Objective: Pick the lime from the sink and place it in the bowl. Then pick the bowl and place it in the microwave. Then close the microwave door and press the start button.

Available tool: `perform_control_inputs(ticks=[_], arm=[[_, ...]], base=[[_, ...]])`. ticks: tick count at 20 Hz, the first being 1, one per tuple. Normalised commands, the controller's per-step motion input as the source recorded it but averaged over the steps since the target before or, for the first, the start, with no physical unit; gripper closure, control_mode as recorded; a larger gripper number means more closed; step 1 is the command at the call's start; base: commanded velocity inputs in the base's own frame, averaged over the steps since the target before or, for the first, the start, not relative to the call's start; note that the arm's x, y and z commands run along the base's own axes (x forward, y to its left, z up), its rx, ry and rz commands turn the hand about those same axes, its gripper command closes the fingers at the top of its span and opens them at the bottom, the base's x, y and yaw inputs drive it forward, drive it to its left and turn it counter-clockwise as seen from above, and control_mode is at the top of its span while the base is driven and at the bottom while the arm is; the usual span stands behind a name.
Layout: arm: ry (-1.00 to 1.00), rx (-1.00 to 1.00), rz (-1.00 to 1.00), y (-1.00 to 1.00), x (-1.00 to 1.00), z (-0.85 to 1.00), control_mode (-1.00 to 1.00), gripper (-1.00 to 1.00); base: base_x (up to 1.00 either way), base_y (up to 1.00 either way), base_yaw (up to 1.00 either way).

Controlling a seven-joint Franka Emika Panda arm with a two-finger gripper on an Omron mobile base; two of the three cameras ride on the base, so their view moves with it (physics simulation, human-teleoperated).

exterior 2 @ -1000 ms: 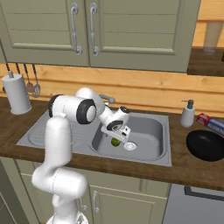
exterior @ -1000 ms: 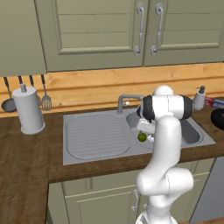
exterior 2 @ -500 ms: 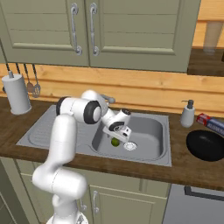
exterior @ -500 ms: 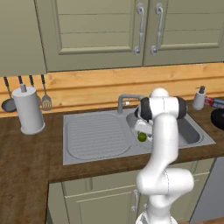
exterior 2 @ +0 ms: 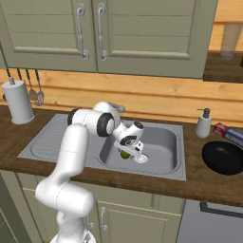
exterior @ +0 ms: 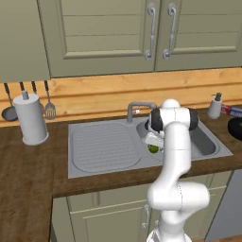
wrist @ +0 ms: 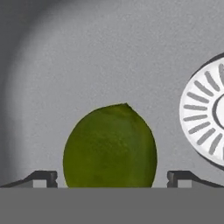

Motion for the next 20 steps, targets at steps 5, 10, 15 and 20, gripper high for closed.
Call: perform_control_inputs(ticks=[5, 10, 15, 20], arm=[[0.00, 0.01, 0.00, 0.00, 0.15, -0.21, -1.00, -1.00], [0.00, 0.00, 0.00, 0.02, 0.07, -0.30, -1.00, 1.00], [0.00, 0.00, 0.00, 0.03, -0.20, -0.16, -1.00, 1.00], [-0.16, 0.05, -0.10, -0.21, -0.84, 0.23, -1.00, 1.00]], base=[[0.00, 0.00, 0.00], [0.00, 0.00, 0.00], [0.00, 0.00, 0.00], [0.00, 0.00, 0.00]])
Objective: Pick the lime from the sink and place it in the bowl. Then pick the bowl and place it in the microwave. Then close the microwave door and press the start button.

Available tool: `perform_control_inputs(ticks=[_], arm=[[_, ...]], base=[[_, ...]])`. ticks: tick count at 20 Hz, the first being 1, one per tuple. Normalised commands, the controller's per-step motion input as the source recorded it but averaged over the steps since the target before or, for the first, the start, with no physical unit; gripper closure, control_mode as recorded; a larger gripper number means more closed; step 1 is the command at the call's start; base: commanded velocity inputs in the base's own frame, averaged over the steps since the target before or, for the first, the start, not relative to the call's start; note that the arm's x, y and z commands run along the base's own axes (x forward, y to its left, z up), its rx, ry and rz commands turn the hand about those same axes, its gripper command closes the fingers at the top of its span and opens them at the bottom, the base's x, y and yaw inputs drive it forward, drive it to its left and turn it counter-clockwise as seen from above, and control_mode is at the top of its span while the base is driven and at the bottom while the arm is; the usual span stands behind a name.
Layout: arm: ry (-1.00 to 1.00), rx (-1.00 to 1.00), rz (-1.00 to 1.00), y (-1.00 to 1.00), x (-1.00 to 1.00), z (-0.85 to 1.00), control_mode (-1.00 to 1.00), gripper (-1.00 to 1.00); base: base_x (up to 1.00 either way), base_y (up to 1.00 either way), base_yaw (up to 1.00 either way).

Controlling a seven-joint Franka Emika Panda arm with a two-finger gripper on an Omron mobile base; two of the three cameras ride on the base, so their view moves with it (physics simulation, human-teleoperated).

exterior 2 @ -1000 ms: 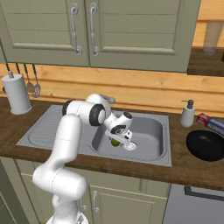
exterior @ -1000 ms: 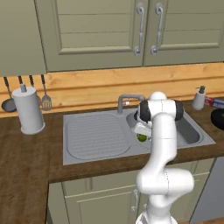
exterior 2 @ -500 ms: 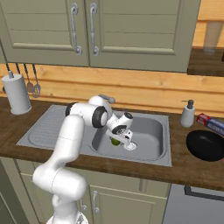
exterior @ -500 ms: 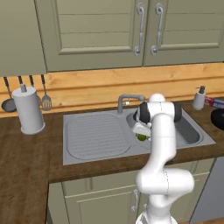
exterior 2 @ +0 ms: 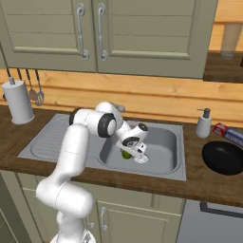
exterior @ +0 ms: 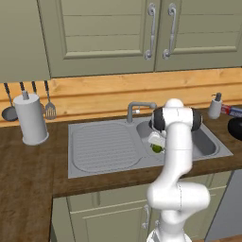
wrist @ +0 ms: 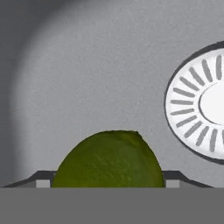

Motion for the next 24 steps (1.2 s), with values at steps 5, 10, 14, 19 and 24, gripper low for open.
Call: perform_control_inputs(ticks=[5, 10, 14, 19, 24], arm=[[-0.05, 0.10, -0.16, -0.54, -0.94, 0.97, -1.00, 1.00], [0.00, 0.04, -0.17, -0.41, -0.59, 1.00, -1.00, 1.00], [0.01, 0.00, -0.20, -0.37, -0.36, 1.00, -1.00, 1.00], [0.06, 0.00, -0.23, -0.43, -0.19, 1.00, -1.00, 1.00], [0.10, 0.00, -0.30, -0.44, -0.07, 0.96, -1.00, 1.00]], base=[[0.00, 0.00, 0.00], [0.00, 0.00, 0.00], [0.00, 0.00, 0.00], [0.00, 0.00, 0.00], [0.00, 0.00, 0.00]])
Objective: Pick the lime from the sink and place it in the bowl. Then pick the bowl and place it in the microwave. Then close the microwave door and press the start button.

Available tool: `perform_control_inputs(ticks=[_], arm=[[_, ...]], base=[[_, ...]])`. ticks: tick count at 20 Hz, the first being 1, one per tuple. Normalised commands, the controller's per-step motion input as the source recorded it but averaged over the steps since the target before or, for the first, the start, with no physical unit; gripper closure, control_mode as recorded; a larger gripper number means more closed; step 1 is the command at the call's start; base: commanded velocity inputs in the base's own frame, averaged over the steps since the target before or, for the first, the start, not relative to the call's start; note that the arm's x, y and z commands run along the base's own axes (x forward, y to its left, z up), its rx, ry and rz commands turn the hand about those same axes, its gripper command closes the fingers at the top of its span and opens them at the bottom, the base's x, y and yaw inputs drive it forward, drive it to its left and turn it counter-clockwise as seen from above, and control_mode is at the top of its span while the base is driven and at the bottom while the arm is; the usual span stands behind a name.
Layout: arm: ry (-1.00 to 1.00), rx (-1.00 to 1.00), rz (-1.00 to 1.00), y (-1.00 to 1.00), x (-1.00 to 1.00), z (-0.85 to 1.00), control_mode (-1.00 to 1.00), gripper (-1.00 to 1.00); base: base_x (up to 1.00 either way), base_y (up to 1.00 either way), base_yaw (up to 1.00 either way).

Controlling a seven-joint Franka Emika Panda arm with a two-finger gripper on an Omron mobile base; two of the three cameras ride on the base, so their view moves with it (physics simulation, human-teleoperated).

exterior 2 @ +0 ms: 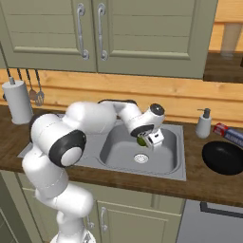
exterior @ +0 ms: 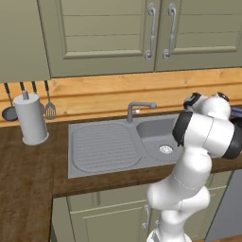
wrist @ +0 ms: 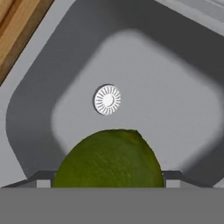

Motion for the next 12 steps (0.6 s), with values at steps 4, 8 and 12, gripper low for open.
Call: perform_control_inputs(ticks=[4, 8, 12], arm=[[0.04, -0.02, -0.30, -0.46, -0.17, 0.78, -1.00, 1.00], [0.00, -0.03, -0.28, -0.58, -0.22, 0.50, -1.00, 1.00], [-0.01, 0.00, -0.05, -0.51, -0.19, -0.16, -1.00, 1.00]], base=[[0.00, 0.00, 0.00], [0.00, 0.00, 0.00], [0.00, 0.00, 0.00]])
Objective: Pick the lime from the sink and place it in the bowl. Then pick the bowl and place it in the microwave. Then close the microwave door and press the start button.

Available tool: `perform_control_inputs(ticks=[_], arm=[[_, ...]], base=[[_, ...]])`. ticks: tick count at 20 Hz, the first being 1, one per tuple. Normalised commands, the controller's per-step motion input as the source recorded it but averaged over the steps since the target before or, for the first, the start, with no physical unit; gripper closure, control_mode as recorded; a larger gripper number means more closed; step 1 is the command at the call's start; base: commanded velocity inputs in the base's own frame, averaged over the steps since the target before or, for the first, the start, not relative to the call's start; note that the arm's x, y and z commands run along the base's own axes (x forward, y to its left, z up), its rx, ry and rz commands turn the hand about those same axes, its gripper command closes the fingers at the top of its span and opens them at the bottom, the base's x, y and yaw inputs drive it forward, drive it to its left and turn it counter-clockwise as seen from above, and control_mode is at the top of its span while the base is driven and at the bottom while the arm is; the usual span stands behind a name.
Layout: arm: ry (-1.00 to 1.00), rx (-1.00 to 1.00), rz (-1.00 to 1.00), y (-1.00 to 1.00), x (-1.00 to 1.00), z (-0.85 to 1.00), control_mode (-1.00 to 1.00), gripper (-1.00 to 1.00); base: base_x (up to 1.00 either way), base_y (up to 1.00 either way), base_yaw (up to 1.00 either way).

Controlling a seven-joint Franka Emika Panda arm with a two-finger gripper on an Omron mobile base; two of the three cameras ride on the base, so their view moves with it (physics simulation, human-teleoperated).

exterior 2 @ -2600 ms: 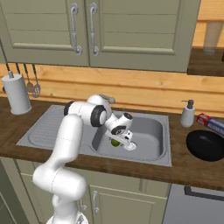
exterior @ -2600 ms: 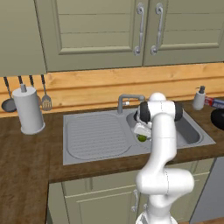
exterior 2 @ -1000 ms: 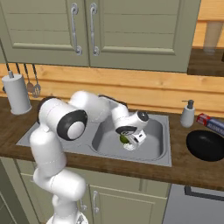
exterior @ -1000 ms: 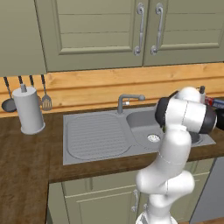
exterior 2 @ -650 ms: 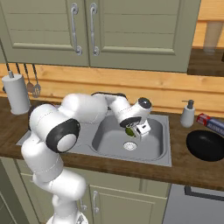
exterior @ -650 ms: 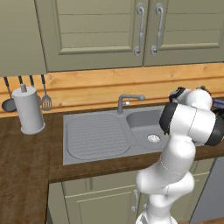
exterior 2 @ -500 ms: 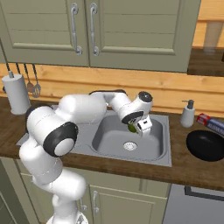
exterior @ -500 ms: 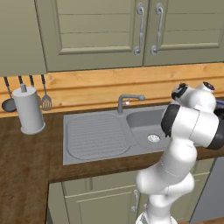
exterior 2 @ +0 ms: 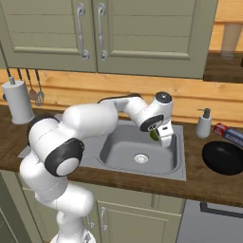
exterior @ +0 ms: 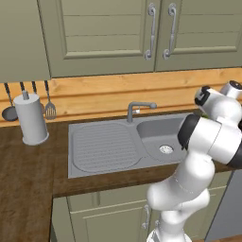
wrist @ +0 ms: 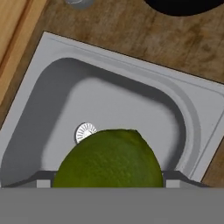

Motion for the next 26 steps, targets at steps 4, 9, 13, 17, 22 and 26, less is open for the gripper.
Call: perform_control_inputs(ticks=[4, 9, 13, 17, 22, 26], arm=[[0.00, 0.00, 0.00, -0.74, -0.11, -0.02, -1.00, 1.00], [0.00, 0.00, 0.00, -0.92, -0.15, 0.06, -1.00, 1.00], [0.00, 0.00, 0.00, -0.77, 0.00, 0.02, -1.00, 1.00], [0.00, 0.00, 0.00, -0.79, 0.00, 0.00, -1.00, 1.00], [0.00, 0.00, 0.00, -0.76, 0.00, 0.00, -1.00, 1.00], [0.00, 0.00, 0.00, -0.67, 0.03, -0.14, -1.00, 1.00]], base=[[0.00, 0.00, 0.00], [0.00, 0.00, 0.00], [0.00, 0.00, 0.00], [0.00, 0.00, 0.00], [0.00, 0.00, 0.00], [0.00, 0.00, 0.00]])
